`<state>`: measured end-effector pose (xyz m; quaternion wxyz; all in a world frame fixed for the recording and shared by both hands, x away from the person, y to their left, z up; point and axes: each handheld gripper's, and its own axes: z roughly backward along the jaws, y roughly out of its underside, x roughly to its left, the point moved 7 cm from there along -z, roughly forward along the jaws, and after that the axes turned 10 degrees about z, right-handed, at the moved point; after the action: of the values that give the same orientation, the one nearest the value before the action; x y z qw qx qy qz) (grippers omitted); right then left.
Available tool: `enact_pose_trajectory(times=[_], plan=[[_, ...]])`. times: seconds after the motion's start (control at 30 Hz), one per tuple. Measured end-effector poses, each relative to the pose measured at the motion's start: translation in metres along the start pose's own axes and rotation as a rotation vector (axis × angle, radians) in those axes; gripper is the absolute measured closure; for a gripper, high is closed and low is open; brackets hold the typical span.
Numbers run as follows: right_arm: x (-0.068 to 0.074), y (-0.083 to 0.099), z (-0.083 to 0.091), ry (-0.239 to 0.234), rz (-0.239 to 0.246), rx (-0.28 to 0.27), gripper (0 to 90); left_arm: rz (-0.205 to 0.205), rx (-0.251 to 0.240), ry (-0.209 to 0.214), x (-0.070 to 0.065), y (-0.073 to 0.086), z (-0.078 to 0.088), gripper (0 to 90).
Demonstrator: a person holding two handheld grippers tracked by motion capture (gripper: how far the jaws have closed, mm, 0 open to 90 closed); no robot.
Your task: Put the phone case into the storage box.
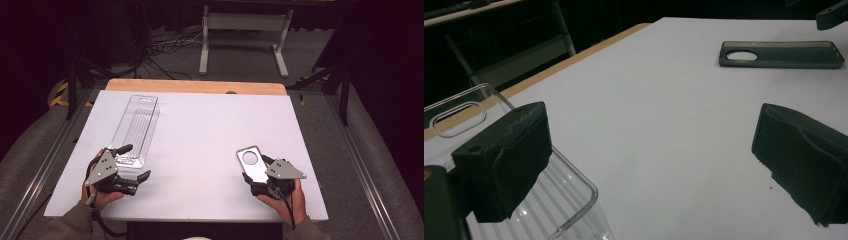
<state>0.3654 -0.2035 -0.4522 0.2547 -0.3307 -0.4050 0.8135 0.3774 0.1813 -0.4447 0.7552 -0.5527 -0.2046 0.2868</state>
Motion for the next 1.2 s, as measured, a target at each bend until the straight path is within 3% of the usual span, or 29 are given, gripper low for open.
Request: enact_pose_trajectory(times=[0.33, 0.63, 0.83, 0.87, 0.93, 1.03, 1.1, 1.2], plan=[[-0.013, -0.004, -0.004, -0.023, -0.018, 0.061, 17.8, -0.018, 0.016, 0.004, -0.002, 0.004, 0.003, 3.4], [-0.042, -0.013, -0.015, -0.053, -0.063, 0.144, 20.0, -0.025, 0.025, -0.002, -0.004, 0.006, 0.004, 3.7], [-0.069, -0.017, -0.032, -0.041, -0.049, 0.278, 27.3, -0.038, 0.047, -0.002, -0.007, 0.008, 0.001, 4.3], [-0.069, -0.017, -0.032, -0.041, -0.049, 0.278, 27.3, -0.038, 0.047, -0.002, -0.007, 0.008, 0.001, 4.3], [-0.075, -0.017, -0.041, -0.069, -0.066, 0.342, 29.7, -0.037, 0.052, -0.001, -0.006, 0.009, 0.000, 4.3], [-0.083, -0.012, -0.058, -0.075, -0.057, 0.445, 31.0, -0.032, 0.056, 0.005, -0.006, 0.009, 0.000, 4.4], [-0.084, -0.011, -0.062, -0.073, -0.048, 0.459, 33.6, -0.033, 0.055, 0.007, -0.006, 0.010, 0.001, 4.5], [-0.084, -0.005, -0.075, -0.118, -0.024, 0.527, 38.5, -0.032, 0.064, 0.015, -0.006, 0.011, 0.000, 4.5]])
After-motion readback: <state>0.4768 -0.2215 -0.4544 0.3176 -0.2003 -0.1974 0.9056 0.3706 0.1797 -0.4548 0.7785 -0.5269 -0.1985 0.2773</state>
